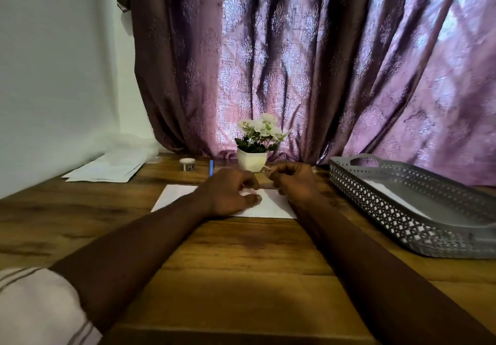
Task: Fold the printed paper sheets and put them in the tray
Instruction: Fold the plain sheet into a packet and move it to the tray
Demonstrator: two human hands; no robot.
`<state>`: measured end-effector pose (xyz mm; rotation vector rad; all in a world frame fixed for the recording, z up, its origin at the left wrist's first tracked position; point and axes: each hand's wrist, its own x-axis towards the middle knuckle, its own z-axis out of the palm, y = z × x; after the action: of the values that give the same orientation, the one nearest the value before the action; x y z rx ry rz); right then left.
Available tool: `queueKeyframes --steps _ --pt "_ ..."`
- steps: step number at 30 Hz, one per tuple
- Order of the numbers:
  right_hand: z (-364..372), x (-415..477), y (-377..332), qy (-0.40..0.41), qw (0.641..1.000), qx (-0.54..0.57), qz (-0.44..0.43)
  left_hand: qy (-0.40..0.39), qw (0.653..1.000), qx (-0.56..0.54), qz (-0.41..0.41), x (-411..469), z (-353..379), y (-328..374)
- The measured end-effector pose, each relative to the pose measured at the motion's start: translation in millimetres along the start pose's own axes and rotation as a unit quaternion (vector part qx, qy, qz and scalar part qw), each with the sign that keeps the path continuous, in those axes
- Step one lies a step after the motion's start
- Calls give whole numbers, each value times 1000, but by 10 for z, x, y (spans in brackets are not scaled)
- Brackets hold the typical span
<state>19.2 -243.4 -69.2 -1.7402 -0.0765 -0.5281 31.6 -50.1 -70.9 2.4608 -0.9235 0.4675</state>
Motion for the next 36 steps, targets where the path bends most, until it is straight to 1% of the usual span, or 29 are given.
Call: queueKeyframes --steps 3,6,9,13,17,23,26,36 --pt "-137 -97 -27 24 999 14 44 -19 1000 -3 -5 11 87 -1" --pt "-162 -117 -12 32 997 9 74 -9 999 -37 -10 33 76 -105" --pt "-165 -109 22 33 995 -4 94 -7 999 -49 -7 45 71 -193" --pt "-183 -75 19 29 995 -51 84 -1 999 -52 -3 100 94 -218" --pt "-140 -51 20 29 992 -108 61 -18 998 -52 -17 121 110 -203" --pt "-137 123 97 9 981 -176 82 -27 997 -68 -32 126 111 -196" --pt "-139 173 134 4 977 -193 91 -29 997 -69 -34 133 116 -198" --pt "-114 187 82 -11 960 -267 86 -31 996 -75 -38 128 102 -191"
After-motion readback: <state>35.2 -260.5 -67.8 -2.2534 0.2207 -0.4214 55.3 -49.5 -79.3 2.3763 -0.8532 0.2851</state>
